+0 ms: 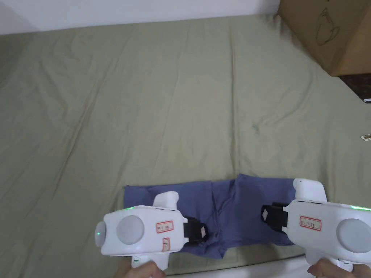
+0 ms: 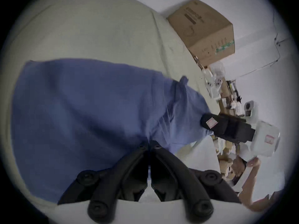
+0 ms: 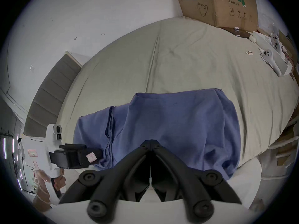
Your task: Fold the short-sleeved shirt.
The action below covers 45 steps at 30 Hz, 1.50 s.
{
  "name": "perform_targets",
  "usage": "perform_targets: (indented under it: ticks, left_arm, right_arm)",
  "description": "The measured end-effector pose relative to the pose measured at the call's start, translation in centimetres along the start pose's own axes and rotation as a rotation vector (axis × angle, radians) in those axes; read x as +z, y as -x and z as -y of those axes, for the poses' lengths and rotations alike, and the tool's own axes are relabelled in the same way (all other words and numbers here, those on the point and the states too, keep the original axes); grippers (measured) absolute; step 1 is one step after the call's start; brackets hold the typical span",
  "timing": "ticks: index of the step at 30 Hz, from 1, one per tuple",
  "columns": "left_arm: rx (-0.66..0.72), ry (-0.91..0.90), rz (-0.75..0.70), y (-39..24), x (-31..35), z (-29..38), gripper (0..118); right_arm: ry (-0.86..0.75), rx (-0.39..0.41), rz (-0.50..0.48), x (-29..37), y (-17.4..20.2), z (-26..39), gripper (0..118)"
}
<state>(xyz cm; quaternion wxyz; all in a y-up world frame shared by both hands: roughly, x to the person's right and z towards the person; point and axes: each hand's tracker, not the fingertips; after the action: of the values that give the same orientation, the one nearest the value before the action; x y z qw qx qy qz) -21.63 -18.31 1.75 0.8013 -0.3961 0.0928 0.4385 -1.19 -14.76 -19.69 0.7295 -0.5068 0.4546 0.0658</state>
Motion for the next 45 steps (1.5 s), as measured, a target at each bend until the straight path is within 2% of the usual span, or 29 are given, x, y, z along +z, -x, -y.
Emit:
perform_targets:
  ticks: [5, 12, 16, 20, 23, 24, 25, 26, 28, 29, 30, 35, 37, 38, 40, 41, 42, 43, 45]
  left_arm:
    - [-0.005, -0.007, 0.027, -0.9, 0.1, 0.2, 2]
    - [-0.076, -0.063, 0.125, -0.9, 4.4, 0.4, 2]
    - [0.038, -0.174, 0.122, 3.8, 9.3, 0.4, 2]
    - [0.180, -0.243, 0.035, 9.9, 13.0, 1.4, 2]
    - [0.203, -0.313, -0.007, 12.1, 14.4, 2.4, 3]
    - [0.213, -0.321, -0.002, 12.6, 14.5, 2.6, 8]
    - [0.233, -0.321, 0.007, 13.1, 14.4, 2.7, 24]
    - [0.255, -0.311, 0.028, 13.6, 14.2, 2.6, 45]
    - [0.293, -0.260, 0.081, 14.2, 12.6, 2.2, 100]
    - [0.309, -0.246, 0.097, 14.4, 12.0, 2.1, 113]
    - [0.329, -0.254, 0.129, 14.5, 11.4, 2.0, 117]
    - [0.445, -0.268, 0.326, 15.0, 8.6, 1.0, 117]
    - [0.509, -0.224, 0.451, 15.2, 7.4, 0.8, 115]
    - [0.519, -0.223, 0.452, 15.2, 7.1, 0.9, 114]
    - [0.490, -0.239, 0.339, 14.6, 7.1, 1.0, 110]
    - [0.473, -0.219, 0.255, 14.6, 7.0, 1.0, 95]
    - [0.459, -0.205, 0.206, 14.8, 6.6, 1.1, 63]
    - [0.471, -0.173, 0.247, 15.2, 6.7, 1.0, 13]
    - [0.497, -0.200, 0.328, 15.4, 7.5, 0.9, 14]
  right_arm:
    - [-0.004, -0.035, -0.001, -0.2, -0.7, 0.1, 0]
    - [-0.015, -0.018, 0.001, 0.2, 0.2, -0.3, 0]
    - [-0.012, 0.004, -0.001, 0.6, 1.3, -0.7, 0]
    - [-0.003, 0.011, -0.001, 0.5, 2.0, -0.7, 0]
    - [0.010, 0.020, -0.005, 0.3, 2.4, -0.5, 0]
    - [0.013, 0.021, -0.004, 0.1, 2.5, -0.5, 0]
    - [0.017, 0.024, -0.002, -0.1, 2.6, -0.6, 0]
    - [0.021, 0.026, 0.000, -0.3, 2.7, -0.6, 0]
    - [0.027, 0.023, 0.002, -0.7, 3.2, -0.7, 0]
    - [0.030, 0.019, 0.000, -0.7, 3.5, -0.8, 0]
    - [0.030, 0.015, -0.002, -0.8, 3.6, -0.9, 0]
    - [0.027, 0.022, 0.001, -0.8, 3.9, -1.2, 0]
    - [0.030, 0.027, 0.009, -1.1, 3.8, -1.3, 0]
    - [0.035, 0.027, 0.013, -1.3, 3.8, -1.2, 0]
    - [0.044, 0.022, 0.021, -1.5, 3.7, -1.1, 0]
    - [0.048, 0.022, 0.021, -1.5, 3.6, -1.0, 0]
    - [0.052, 0.023, 0.019, -1.5, 3.6, -0.9, 0]
    - [0.058, 0.026, 0.019, -1.5, 3.6, -0.9, 0]
    - [0.061, 0.038, 0.027, -1.5, 3.6, -1.1, 0]
